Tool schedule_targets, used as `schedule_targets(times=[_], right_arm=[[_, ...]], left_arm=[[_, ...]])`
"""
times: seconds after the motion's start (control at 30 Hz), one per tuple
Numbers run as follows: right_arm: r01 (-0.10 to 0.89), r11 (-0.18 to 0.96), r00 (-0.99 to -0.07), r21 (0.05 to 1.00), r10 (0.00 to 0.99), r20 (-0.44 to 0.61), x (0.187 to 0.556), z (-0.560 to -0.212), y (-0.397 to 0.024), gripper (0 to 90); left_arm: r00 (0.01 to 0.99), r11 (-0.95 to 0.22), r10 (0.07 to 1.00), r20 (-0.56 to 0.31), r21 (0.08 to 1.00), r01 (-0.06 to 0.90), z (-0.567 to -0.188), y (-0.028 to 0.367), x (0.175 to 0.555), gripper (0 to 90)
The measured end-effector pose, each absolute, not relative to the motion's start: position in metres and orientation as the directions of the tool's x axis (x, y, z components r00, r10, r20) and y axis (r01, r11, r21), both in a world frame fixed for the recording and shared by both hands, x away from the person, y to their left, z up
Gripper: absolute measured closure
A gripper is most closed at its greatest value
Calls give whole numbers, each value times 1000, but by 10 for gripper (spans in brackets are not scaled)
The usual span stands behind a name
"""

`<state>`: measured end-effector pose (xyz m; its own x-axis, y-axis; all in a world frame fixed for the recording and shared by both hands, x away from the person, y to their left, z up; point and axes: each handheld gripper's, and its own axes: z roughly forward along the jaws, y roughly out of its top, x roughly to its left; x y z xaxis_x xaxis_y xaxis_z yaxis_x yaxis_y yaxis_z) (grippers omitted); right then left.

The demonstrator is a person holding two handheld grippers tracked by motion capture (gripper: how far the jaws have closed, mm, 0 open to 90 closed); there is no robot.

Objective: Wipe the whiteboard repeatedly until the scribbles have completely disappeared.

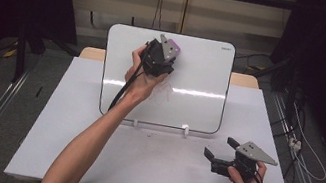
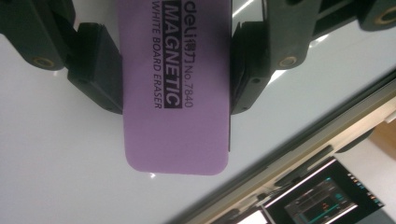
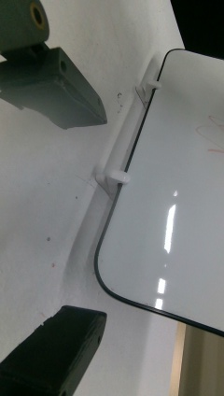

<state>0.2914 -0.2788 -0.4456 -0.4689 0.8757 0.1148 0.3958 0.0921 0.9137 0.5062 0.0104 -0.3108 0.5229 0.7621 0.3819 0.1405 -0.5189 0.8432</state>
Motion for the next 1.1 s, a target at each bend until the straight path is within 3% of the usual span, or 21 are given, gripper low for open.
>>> schedule_targets(times=[0.13, 0.47, 0.53, 0.7, 0.83, 1.1], right_arm=[[396, 92, -468, 914, 877, 114, 291, -445, -279, 55], [387, 95, -463, 917, 880, 104, 290, -444, -279, 56], [387, 95, -464, 917, 880, 105, 290, -444, -280, 56], [390, 95, -468, 916, 877, 108, 289, -444, -280, 55], [385, 96, -463, 918, 880, 103, 289, -444, -281, 56], [385, 96, -465, 918, 879, 103, 289, -444, -280, 56]], left_arm=[[499, -522, 769, 399, 843, 131, -314, 8, 503, 410], [585, -618, 665, 464, 782, 82, -336, -19, 480, 410], [594, -603, 673, 441, 792, 94, -334, -14, 484, 411], [507, -559, 745, 434, 821, 119, -315, 9, 500, 411], [467, -492, 802, 372, 855, 165, -305, 31, 512, 411], [525, -564, 732, 435, 819, 106, -340, 8, 481, 411]])
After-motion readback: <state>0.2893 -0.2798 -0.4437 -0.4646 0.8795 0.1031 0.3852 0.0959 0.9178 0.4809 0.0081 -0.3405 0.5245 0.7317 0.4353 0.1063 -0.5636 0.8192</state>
